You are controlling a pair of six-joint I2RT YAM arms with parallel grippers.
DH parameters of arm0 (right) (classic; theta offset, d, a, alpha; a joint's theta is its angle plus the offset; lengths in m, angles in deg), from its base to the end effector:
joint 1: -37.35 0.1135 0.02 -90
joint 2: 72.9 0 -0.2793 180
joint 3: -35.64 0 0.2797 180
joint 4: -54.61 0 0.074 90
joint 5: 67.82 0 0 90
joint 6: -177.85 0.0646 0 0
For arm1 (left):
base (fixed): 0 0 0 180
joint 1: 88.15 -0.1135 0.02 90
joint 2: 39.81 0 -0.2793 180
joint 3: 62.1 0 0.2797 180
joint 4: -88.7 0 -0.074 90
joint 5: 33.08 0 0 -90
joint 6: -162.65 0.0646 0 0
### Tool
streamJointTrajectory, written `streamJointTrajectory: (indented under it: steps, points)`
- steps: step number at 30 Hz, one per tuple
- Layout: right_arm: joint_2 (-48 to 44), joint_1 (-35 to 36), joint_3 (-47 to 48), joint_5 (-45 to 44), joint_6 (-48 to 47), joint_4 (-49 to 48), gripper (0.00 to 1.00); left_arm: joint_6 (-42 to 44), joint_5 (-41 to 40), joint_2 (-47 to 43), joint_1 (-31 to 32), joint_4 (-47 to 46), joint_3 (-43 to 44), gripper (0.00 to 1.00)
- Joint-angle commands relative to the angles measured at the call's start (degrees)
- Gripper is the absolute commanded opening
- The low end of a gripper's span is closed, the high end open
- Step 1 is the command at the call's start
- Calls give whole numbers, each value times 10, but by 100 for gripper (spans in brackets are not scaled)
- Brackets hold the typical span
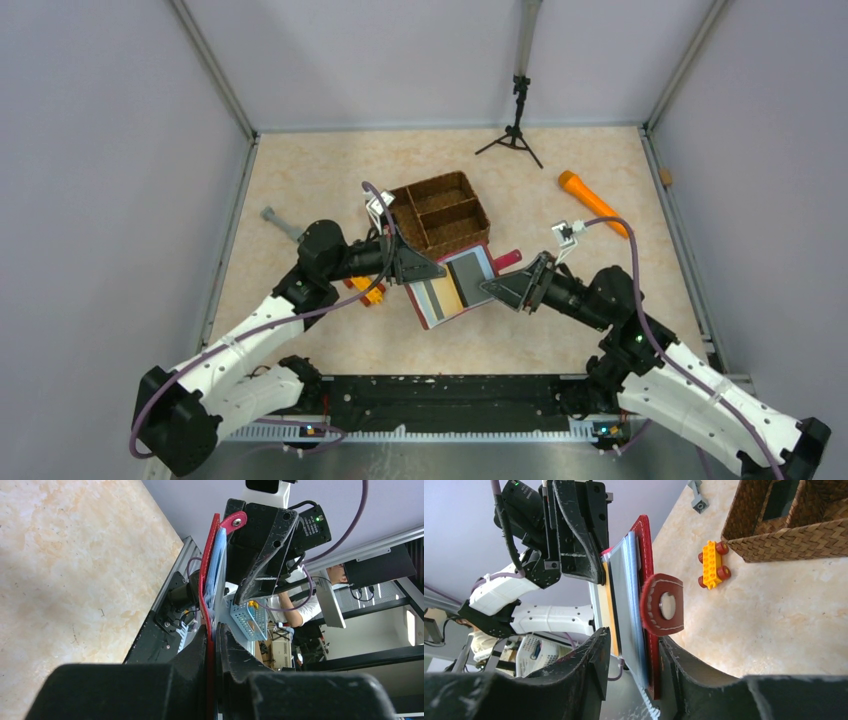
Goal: Take the credit cards out of the card holder
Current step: Remove the credit card from the card holder.
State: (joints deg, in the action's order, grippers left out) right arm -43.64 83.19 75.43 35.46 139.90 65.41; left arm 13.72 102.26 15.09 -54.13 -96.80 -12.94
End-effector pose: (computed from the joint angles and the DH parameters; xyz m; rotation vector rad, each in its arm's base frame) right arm 0.1205 0.1453 0.3005 -0.1097 1.7909 1.4740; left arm 0.1874 -0.1819 0.3135 0.3390 1.8976 -1.7971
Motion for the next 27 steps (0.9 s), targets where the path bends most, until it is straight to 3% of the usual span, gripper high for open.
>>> streamJointTrajectory:
  steps: [1, 8, 16, 20, 24, 27]
  points:
    - [-8, -7, -5, 6, 15, -59, 39, 3, 11, -7, -7, -26, 23, 0]
    - [-42, -10, -28, -22, 25, -83, 36, -4, 16, -2, -7, -39, 14, 0]
    - [-34, -11, -21, -20, 26, -75, 20, -12, 20, -1, -7, -50, 9, 0]
    - [-26, -11, -14, -20, 21, -63, 20, -16, 23, -3, -8, -57, 8, 0]
    - [-22, -11, -13, -19, 24, -65, 2, -16, 25, -3, -7, -57, 8, 0]
    - [-25, -11, -15, -24, 32, -65, 0, -11, 24, -4, -7, -53, 7, 0]
